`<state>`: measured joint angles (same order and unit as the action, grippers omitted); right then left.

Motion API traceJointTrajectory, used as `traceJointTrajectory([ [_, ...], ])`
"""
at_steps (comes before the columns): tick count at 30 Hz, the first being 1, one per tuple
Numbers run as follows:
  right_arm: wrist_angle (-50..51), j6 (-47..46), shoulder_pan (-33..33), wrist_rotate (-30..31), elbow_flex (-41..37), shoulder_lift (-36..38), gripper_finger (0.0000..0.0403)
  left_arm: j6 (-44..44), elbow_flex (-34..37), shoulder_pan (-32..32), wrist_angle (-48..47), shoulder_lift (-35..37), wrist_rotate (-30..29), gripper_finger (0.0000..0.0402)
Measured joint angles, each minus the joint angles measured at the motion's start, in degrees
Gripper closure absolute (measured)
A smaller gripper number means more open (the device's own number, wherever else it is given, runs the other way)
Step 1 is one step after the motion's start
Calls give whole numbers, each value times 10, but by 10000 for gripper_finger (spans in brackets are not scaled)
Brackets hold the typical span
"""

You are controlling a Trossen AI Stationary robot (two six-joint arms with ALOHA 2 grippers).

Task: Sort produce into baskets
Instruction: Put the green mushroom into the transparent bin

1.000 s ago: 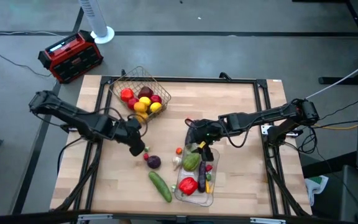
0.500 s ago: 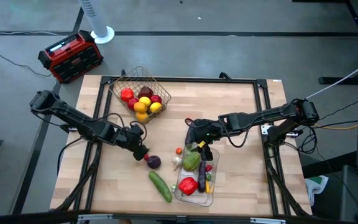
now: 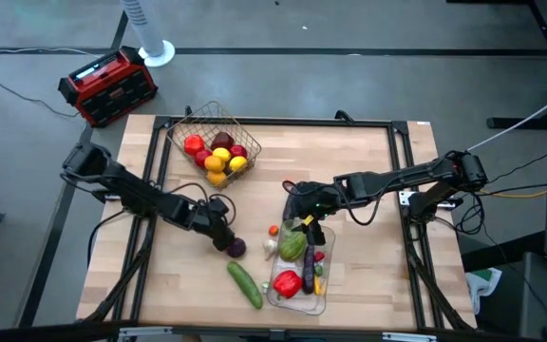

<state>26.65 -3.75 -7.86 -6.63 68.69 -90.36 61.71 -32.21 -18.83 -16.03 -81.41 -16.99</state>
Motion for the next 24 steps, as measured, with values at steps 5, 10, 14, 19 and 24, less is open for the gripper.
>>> traceJointTrajectory([
  [5,0,0,0,0,0,0,182,7,-2,0,5,-16,-7,25],
  [10,0,0,0,0,0,0,182,9,-1,0,3,-14,-6,79],
  [14,0,0,0,0,0,0,182,12,-1,1,3,-14,-4,122],
  [19,0,0,0,0,0,0,182,12,0,1,5,-13,4,165],
  [24,0,0,0,0,0,0,182,9,-10,0,5,-13,16,195],
])
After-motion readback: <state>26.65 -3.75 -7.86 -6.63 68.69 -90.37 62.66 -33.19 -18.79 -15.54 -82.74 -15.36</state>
